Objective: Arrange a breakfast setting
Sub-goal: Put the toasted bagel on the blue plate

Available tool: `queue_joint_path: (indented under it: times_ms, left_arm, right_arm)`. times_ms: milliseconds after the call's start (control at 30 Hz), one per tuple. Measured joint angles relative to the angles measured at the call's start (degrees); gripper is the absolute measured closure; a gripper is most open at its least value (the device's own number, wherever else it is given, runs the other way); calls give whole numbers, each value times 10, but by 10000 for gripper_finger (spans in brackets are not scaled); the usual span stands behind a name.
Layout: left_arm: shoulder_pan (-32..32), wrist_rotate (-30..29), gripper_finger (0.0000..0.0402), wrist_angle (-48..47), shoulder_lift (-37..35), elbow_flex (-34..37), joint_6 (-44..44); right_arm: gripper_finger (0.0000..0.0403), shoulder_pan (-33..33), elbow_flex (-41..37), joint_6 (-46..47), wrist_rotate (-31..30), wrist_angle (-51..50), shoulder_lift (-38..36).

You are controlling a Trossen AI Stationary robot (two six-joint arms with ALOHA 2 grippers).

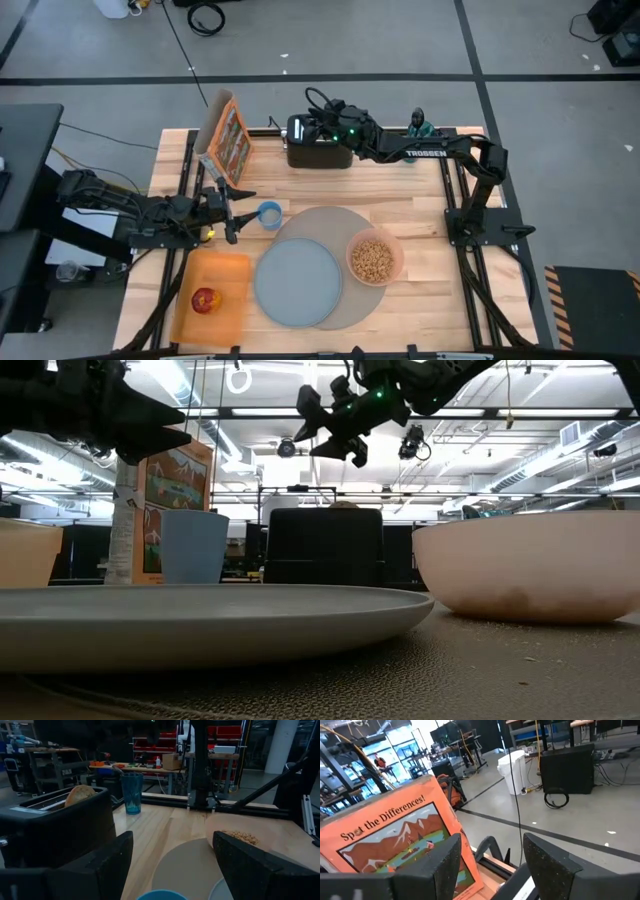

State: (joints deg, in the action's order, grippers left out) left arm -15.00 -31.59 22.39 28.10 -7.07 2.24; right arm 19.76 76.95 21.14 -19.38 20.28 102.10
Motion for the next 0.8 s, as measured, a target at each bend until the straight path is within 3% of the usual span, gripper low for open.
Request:
queue_joint_path:
  times_ms: [533, 800]
  left_arm:
    - [0, 0, 120, 0, 0, 0, 0]
    - [0, 0, 120, 0, 0, 0, 0]
  right_arm:
    - [186, 0, 14, -31, 31, 54, 0]
    - [186, -3, 79, -66, 57, 19, -1]
